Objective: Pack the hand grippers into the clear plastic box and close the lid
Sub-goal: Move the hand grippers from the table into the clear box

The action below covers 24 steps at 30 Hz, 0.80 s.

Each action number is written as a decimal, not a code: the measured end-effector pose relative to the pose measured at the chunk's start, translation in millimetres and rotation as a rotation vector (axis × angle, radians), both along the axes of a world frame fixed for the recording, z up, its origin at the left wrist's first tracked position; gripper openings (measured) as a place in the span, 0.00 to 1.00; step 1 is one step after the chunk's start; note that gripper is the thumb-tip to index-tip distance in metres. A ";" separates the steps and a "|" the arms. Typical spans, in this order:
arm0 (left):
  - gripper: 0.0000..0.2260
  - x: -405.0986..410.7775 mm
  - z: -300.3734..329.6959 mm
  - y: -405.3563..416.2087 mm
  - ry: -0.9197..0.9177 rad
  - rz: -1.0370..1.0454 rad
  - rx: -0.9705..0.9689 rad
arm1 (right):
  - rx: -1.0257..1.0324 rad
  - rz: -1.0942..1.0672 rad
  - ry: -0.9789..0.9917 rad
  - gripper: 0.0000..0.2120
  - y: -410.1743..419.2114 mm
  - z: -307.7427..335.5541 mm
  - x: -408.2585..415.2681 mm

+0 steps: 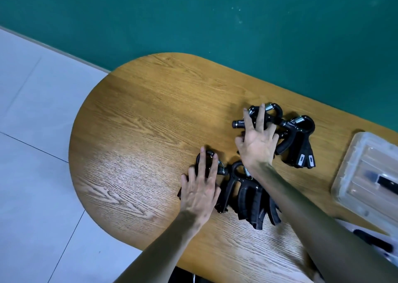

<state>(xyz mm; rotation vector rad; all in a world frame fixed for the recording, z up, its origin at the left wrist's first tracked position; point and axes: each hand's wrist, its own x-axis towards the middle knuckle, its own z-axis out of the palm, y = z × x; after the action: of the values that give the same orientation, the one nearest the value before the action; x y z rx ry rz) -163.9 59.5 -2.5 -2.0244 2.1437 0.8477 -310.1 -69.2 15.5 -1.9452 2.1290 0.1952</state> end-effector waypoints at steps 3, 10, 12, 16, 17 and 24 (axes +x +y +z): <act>0.39 2.4 18.8 -3.8 -0.090 -0.047 0.029 | -0.021 0.030 -0.019 0.38 27.3 11.3 -3.0; 0.36 -9.1 79.9 5.4 -0.123 -0.083 -0.019 | -0.065 -0.037 -0.080 0.39 90.5 69.2 -22.9; 0.35 -16.4 94.0 12.6 -0.162 -0.100 -0.036 | -0.097 -0.074 -0.094 0.40 110.5 86.2 -28.7; 0.35 -35.8 109.7 36.0 -0.226 -0.095 -0.106 | -0.103 -0.129 -0.114 0.40 153.3 124.0 -43.0; 0.35 -41.4 114.8 46.7 -0.221 -0.093 -0.134 | -0.090 -0.135 -0.118 0.40 165.8 133.3 -47.5; 0.36 -88.8 148.3 104.8 -0.182 -0.189 -0.197 | -0.102 -0.141 -0.129 0.41 238.9 163.9 -95.3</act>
<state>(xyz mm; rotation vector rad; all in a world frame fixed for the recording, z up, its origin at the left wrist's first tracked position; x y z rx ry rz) -252.7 164.3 145.9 -1.8555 2.3438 0.4251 -405.5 169.7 179.3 -1.7975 2.2186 -0.0646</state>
